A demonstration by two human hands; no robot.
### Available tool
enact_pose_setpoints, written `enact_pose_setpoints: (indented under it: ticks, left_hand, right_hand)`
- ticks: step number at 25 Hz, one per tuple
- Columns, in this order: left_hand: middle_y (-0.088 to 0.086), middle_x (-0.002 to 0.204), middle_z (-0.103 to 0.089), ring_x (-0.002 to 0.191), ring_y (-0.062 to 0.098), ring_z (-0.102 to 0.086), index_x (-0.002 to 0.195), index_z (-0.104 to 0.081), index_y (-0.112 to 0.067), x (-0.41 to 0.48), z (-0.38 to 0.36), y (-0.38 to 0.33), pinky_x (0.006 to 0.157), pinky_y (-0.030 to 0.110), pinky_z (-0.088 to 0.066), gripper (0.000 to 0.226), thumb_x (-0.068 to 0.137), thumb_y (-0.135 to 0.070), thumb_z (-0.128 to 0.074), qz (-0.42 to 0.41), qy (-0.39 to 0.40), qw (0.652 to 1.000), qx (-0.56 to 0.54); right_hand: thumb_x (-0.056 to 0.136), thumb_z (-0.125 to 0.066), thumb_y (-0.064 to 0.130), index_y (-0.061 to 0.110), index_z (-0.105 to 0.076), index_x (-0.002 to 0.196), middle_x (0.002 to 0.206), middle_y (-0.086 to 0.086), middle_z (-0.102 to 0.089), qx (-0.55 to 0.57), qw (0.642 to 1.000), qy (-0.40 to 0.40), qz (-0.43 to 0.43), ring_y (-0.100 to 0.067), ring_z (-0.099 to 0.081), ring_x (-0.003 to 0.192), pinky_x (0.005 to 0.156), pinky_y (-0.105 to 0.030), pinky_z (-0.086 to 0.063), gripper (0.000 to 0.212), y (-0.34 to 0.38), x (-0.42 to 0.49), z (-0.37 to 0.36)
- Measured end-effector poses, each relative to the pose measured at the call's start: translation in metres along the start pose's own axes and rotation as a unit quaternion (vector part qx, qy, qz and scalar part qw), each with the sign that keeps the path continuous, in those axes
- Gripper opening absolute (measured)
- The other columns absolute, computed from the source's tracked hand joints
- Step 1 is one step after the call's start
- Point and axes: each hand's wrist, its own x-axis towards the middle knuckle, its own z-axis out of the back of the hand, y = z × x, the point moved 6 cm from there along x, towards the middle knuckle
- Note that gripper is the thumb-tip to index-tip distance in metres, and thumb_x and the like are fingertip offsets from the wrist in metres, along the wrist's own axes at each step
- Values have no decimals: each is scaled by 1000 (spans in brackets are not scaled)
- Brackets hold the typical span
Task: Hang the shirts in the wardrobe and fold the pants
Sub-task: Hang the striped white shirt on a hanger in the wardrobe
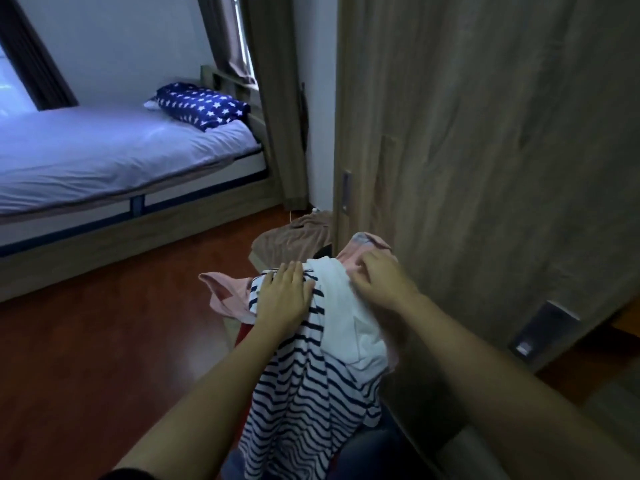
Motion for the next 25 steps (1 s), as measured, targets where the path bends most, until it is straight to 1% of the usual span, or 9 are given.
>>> enact_pose_setpoints:
  ticks: [4, 9, 10, 12, 15, 18, 20, 23, 25]
  left_hand:
    - [11, 149, -38, 139, 23, -31, 143, -36, -8, 2, -1, 11, 115, 37, -18, 60, 96, -39, -14, 33, 4, 996, -84]
    - [21, 128, -57, 118, 35, -52, 126, -52, 1, 2, 18, 13, 101, 41, -36, 61, 96, -37, -15, 64, -17, 982, -175]
    - [21, 125, -58, 114, 36, -53, 124, -52, -1, 6, 18, 16, 97, 41, -38, 53, 97, -35, -24, 92, -1, 979, -184]
    - [17, 135, -51, 119, 34, -49, 133, -43, -8, 19, 21, 18, 98, 43, -41, 50, 91, -35, -45, 108, 69, 972, -195]
    - [10, 154, -25, 138, 28, -29, 146, -30, -19, 47, 41, -7, 107, 45, -33, 71, 83, -35, -58, -38, 105, 979, -172]
    - [9, 107, -60, 107, 30, -54, 102, -58, -14, 63, 76, -33, 81, 37, -41, 37, 79, -42, -57, -121, 50, 968, -215]
    - [3, 76, -55, 77, 24, -55, 77, -46, -20, 67, 101, -37, 65, 32, -34, 25, 80, -41, -60, -130, -33, 961, -241]
    - [2, 69, -55, 60, 14, -48, 78, -45, -19, 59, 134, -52, 59, 27, -36, 29, 82, -39, -65, -190, -63, 932, -301]
    - [2, 75, -57, 66, 17, -52, 83, -53, -15, 57, 148, -64, 63, 31, -41, 35, 80, -49, -61, -223, -49, 939, -258]
  right_hand:
    - [76, -60, 55, 13, -42, 127, 123, -6, -48, 6, 995, 82, -48, -23, -48, 110, 89, -35, -42, 69, 18, 8, -57]
    - [83, -52, 22, 11, -61, 94, 98, -10, -59, 30, 991, 109, -75, -28, -55, 94, 64, -26, -39, 18, 3, 27, -51]
    - [85, -49, 19, 11, -63, 98, 100, -11, -61, 26, 990, 104, -95, -28, -57, 96, 68, -26, -43, 21, -4, 30, -46]
    - [86, -44, 18, 15, -61, 110, 112, -10, -61, 20, 995, 34, -96, -30, -56, 105, 86, -34, -48, 31, -12, 36, -27]
    - [88, -42, 11, 13, -58, 104, 103, -13, -58, 70, 997, -45, 3, -30, -56, 95, 81, -38, -47, 23, 13, 38, 3]
    - [85, -42, 13, 7, -58, 99, 92, -15, -51, 116, 982, -135, 61, -26, -52, 85, 70, -30, -38, 22, 35, 26, 48]
    - [83, -39, 4, 5, -56, 101, 94, -18, -52, 120, 966, -214, 75, -28, -53, 85, 71, -30, -36, 25, 37, 14, 85]
    - [78, -38, 5, 7, -57, 100, 94, -16, -55, 83, 955, -260, 113, -24, -53, 81, 71, -31, -39, 29, 42, -10, 140]
    - [71, -45, 2, 3, -66, 81, 81, -15, -50, 54, 951, -270, 140, -19, -49, 75, 65, -23, -32, 23, 48, -27, 173]
